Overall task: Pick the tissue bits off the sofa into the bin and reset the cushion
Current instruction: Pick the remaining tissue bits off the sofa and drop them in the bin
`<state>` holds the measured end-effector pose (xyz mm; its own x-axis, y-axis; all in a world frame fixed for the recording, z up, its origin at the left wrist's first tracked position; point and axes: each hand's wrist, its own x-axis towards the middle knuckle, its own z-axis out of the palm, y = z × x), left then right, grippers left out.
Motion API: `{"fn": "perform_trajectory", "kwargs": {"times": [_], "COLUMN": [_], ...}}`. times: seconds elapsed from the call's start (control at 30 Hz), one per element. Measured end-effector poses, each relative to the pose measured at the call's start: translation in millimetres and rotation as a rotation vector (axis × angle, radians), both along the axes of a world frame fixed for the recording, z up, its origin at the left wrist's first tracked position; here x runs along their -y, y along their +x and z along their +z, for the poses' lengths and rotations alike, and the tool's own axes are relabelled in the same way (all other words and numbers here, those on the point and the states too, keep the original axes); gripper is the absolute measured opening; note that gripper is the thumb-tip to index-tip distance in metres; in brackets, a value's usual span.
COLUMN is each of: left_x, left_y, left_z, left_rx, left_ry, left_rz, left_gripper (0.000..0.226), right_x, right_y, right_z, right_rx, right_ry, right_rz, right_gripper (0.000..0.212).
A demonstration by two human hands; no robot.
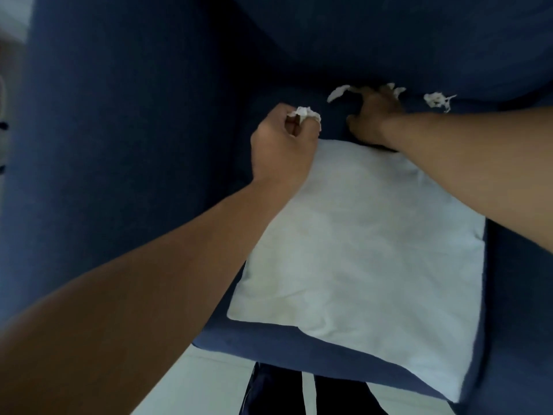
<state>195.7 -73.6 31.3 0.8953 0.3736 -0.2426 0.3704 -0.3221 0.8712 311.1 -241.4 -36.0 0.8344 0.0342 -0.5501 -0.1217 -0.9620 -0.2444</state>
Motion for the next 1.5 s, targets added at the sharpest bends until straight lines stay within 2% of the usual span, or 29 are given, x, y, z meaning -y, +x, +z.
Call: {"fn": "perform_trajectory", "kwargs": {"times": [0.17, 0.33, 0.43, 0.6, 0.77, 0.93, 1.1, 1.33, 1.5], "left_x": [-2.1, -2.4, -2.2, 1.7, 7.9, 14.3, 12.7, -6.6, -24.1], "left_y": [-0.5, 0.6, 0.6, -0.9, -9.3, -28.0, -49.5, -88.4, -137.5], "left_z": [-4.2, -2.7, -1.2, 3.6, 18.0, 25.0, 29.2, 46.7, 56.0], "left_rx": [0.006, -0.013, -0.046, -0.111, -0.136, -0.18, -0.215, -0.261, -0.291], "left_ry": [-0.028, -0.018, -0.005, 0.042, 0.102, 0.189, 0.216, 0.234, 0.214], "left_rz": [0.025, 0.038, 0.049, 0.067, 0.079, 0.081, 0.209, 0.319, 0.408], "left_gripper": [0.01, 0.01, 0.014, 0.017, 0.014, 0.018, 0.019, 0.018, 0.018], "right_x": [-9.7, -9.1, -3.4, 11.5, 28.6, 31.5, 23.0, -4.1, -33.8], "right_y": [0.5, -27.1, -42.0, -58.5, -72.0, -92.4, -105.8, -118.7, -139.9], "right_z": [-1.1, 11.8, 25.7, 50.9, 73.7, 89.7, 103.8, 135.9, 153.7], "right_rx": [0.164, 0.157, 0.218, 0.252, 0.34, 0.39, 0.332, 0.295, 0.253], "right_ry": [-0.005, 0.146, 0.237, 0.252, 0.295, 0.424, 0.446, 0.439, 0.41], "right_rz": [-0.005, -0.065, -0.12, -0.166, -0.165, -0.156, -0.003, 0.155, 0.277], "right_gripper": [0.029, 0.013, 0.016, 0.019, 0.017, 0.015, 0.03, 0.02, 0.024]}}
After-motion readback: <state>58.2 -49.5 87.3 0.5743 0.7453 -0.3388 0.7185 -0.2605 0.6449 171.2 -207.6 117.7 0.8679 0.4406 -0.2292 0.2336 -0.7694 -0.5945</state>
